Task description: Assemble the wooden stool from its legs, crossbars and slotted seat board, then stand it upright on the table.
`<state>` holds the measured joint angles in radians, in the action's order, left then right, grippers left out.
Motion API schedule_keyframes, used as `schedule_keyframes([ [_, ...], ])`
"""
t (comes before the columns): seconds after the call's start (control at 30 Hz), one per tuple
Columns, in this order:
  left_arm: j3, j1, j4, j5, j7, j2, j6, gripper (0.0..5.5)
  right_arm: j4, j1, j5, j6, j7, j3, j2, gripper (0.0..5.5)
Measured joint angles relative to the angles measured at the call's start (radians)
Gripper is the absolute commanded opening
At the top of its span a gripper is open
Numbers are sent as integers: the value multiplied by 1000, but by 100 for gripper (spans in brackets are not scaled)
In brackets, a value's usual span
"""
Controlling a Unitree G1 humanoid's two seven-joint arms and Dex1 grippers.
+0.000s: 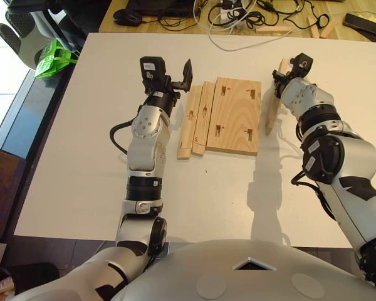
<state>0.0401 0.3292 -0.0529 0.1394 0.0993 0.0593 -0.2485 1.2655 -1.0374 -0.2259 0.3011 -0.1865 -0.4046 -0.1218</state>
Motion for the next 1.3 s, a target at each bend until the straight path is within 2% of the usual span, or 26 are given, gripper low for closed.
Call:
schedule_keyframes([
  [0.33, 60, 25, 10, 47, -19, -1, -38, 422, -335, 77, 136, -18, 52, 218, 44, 96],
  [0.5, 127, 134, 51, 117, -60, -2, -110, 422, -496, 149, 256, -59, 135, 378, 26, 95],
  [0.67, 216, 322, 71, 309, -118, -42, -347, 422, -626, 235, 455, -230, 200, 571, -71, 95],
  [0.8, 236, 340, 118, 464, -172, -147, -517, 422, -670, 256, 577, -332, 216, 670, -125, 95],
  [1.0, 307, 337, 156, 633, -307, -183, -566, 422, -694, 255, 693, -417, 214, 748, -138, 95],
  [1.3, 313, 337, 151, 734, -418, -183, -537, 422, -775, 255, 763, -444, 233, 794, -126, 95],
])
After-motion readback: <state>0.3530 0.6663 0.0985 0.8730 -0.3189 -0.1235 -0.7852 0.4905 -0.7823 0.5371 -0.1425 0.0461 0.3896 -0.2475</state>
